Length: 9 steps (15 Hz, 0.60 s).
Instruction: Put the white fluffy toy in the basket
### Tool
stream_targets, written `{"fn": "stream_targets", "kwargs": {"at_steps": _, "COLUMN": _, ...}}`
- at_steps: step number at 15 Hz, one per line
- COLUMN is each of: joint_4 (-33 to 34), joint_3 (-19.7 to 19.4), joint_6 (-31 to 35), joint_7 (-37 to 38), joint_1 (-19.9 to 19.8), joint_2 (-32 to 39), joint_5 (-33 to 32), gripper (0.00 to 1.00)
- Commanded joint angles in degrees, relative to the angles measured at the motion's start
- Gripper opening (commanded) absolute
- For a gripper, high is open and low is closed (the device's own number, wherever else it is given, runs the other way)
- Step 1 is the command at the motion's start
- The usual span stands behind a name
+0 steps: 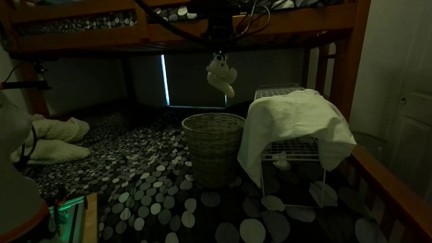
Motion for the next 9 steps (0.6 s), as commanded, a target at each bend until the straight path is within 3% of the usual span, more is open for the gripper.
{"fn": "stream_targets", "kwargs": {"at_steps": 1, "joint_4": -3.26, "joint_3": 0.95, "joint_6": 0.03, "joint_7": 1.25, "joint_1": 4.34, "joint_2": -2.9, "joint_5": -4.3, "gripper": 0.03}}
{"fn": "stream_targets", "kwargs": {"at_steps": 3, "joint_4": -4.23, "joint_3": 1.45, "joint_6": -0.15, "joint_7": 0.13, "joint_1": 5.77, "joint_2": -3.79, "joint_5": -8.52, "gripper": 0.04}}
{"fn": "stream_targets", "kwargs": {"at_steps": 4, "joint_4": -4.9, "joint_3": 1.53, "joint_6": 0.55, "joint_7": -0.48, "joint_1": 6.26, "joint_2": -4.18, "joint_5": -10.69, "gripper": 0.39}}
{"fn": "stream_targets", "kwargs": {"at_steps": 6, "joint_4": -5.04, "joint_3": 1.25, "joint_6": 1.43, "joint_7": 1.04, "joint_1": 6.76, "joint_2": -4.14, "joint_5": -12.17, "gripper": 0.46}}
{"fn": "stream_targets", "kwargs": {"at_steps": 9, "joint_4": -3.46, "joint_3": 0.31, "joint_6": 0.17, "joint_7": 2.48, "joint_1": 6.65, "joint_2": -3.27, "joint_5": -10.63, "gripper": 0.69}}
